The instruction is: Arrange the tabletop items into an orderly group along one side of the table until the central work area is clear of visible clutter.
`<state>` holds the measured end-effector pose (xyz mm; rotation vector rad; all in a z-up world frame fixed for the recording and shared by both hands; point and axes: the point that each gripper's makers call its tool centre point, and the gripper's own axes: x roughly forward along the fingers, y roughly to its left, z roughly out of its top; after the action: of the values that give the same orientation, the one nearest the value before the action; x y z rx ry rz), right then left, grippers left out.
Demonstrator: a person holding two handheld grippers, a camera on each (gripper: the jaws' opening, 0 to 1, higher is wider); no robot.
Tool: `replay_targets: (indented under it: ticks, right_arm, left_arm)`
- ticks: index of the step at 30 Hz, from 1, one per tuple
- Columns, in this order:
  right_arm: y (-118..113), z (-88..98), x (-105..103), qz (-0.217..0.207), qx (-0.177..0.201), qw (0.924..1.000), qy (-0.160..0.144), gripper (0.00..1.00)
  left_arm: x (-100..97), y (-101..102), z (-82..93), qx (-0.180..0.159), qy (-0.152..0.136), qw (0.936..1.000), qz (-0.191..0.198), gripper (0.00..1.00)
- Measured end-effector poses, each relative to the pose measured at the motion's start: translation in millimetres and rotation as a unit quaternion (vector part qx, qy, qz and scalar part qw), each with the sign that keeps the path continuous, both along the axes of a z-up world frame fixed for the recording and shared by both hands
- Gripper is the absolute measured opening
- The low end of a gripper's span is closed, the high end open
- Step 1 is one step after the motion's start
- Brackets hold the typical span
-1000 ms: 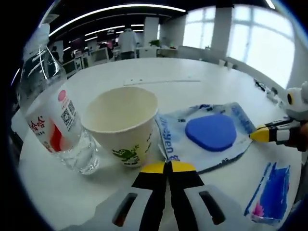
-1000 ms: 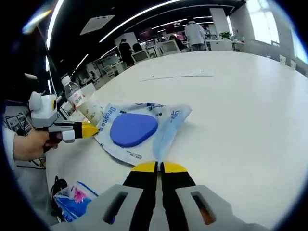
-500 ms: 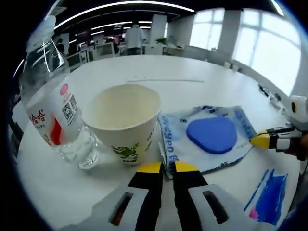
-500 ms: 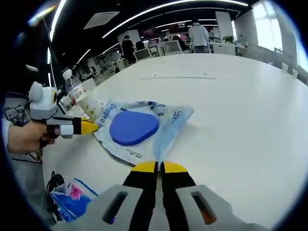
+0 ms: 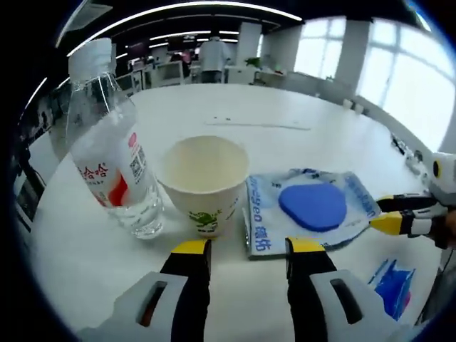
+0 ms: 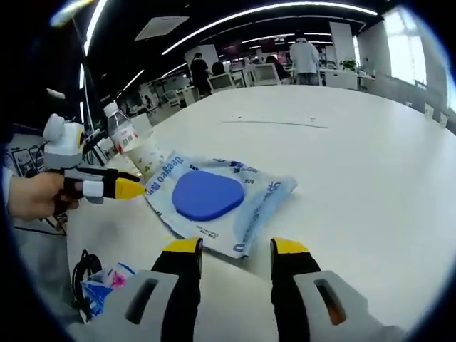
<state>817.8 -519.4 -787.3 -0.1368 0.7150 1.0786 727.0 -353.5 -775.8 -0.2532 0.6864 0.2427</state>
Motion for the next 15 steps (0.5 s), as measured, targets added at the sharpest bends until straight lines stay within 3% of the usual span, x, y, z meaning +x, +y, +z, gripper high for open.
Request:
replay_targets:
  ticks: [3,6,15]
  right_arm:
    - [3,8.6,-1,-0.012,0.013,0.9997,0.018,0.42]
    - [4,16.4,2,-0.012,0.016,0.9998,0.009,0.43]
    - [-8,35.5,2,-0.023,0.03,0.9992,0.007,0.44]
  left_arm:
    - [1.4,5,10.7,0.013,-0.018,0.9998,0.001,0.44]
    - [4.3,10,17.1,-0.01,-0.032,0.9993,0.017,0.5]
    - [-12.4,20,31.9,-0.007,-0.033,0.9986,0.041,0.55]
